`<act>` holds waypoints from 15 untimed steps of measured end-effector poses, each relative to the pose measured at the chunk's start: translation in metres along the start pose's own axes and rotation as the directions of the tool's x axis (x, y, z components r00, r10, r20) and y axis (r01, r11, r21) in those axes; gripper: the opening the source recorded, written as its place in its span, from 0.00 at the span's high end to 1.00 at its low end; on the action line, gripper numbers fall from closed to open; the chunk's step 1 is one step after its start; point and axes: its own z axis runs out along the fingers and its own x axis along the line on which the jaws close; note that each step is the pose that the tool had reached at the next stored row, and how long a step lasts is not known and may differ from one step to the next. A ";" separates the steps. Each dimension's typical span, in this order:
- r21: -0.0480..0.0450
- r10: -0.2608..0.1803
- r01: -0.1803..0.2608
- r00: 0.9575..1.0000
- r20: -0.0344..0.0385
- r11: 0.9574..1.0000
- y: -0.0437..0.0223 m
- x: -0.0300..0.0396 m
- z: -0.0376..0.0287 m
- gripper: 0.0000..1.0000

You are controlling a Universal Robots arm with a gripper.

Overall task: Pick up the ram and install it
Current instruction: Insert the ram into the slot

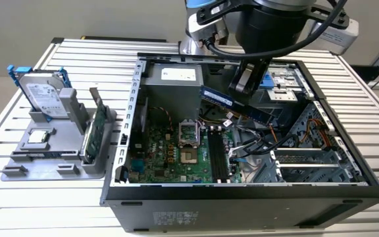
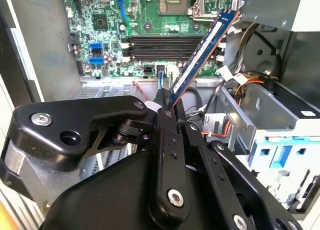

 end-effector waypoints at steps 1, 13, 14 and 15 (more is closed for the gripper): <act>0.000 0.011 -0.011 1.000 0.000 1.000 0.0000 0.0000 0.0000 1.00; 0.002 0.144 -0.144 0.990 0.001 0.990 0.0000 0.0000 0.0003 1.00; 0.002 0.155 -0.155 0.988 0.001 0.988 0.0001 0.0000 0.0003 1.00; 0.002 0.166 -0.166 0.986 0.001 0.986 0.0001 0.0001 0.0003 1.00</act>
